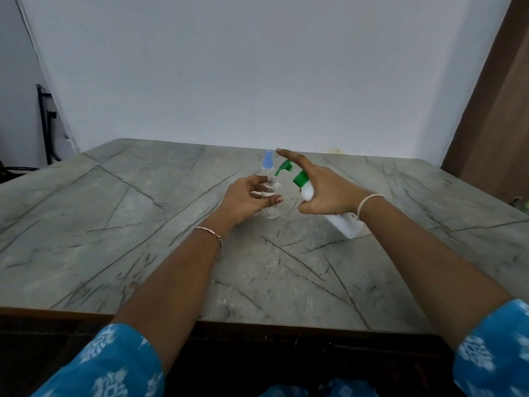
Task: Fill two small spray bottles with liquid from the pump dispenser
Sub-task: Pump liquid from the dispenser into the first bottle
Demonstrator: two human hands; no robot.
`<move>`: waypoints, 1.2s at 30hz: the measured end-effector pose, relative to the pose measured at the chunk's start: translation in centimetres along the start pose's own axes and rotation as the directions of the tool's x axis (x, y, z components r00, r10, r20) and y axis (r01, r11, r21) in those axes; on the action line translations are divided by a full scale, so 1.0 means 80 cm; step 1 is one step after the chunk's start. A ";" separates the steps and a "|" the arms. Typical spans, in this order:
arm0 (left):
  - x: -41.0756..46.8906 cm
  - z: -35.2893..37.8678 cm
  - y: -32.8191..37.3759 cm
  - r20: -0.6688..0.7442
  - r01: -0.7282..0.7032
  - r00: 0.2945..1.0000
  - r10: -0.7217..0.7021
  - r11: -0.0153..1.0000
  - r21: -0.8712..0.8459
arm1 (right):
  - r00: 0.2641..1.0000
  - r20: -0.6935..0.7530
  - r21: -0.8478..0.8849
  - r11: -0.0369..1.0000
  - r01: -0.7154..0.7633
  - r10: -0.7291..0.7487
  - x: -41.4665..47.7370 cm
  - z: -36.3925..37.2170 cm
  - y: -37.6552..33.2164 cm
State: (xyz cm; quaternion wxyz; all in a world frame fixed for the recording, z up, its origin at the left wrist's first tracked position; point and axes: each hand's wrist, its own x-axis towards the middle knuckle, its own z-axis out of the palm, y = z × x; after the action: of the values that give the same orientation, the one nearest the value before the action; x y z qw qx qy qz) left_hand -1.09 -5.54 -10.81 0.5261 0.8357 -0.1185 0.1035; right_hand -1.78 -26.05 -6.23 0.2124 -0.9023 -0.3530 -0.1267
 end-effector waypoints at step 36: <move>-0.001 -0.003 0.005 0.075 0.119 0.991 -0.107 0.976 -0.185 | 0.996 -0.052 -0.123 0.990 0.063 -0.070 0.012 0.027 0.006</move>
State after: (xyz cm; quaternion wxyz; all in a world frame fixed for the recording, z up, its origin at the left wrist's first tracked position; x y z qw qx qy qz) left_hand -1.32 -5.47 -10.37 0.6039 0.7904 -0.0969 0.0348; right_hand -0.59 -24.81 -7.93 0.1628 -0.8973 -0.3685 -0.1802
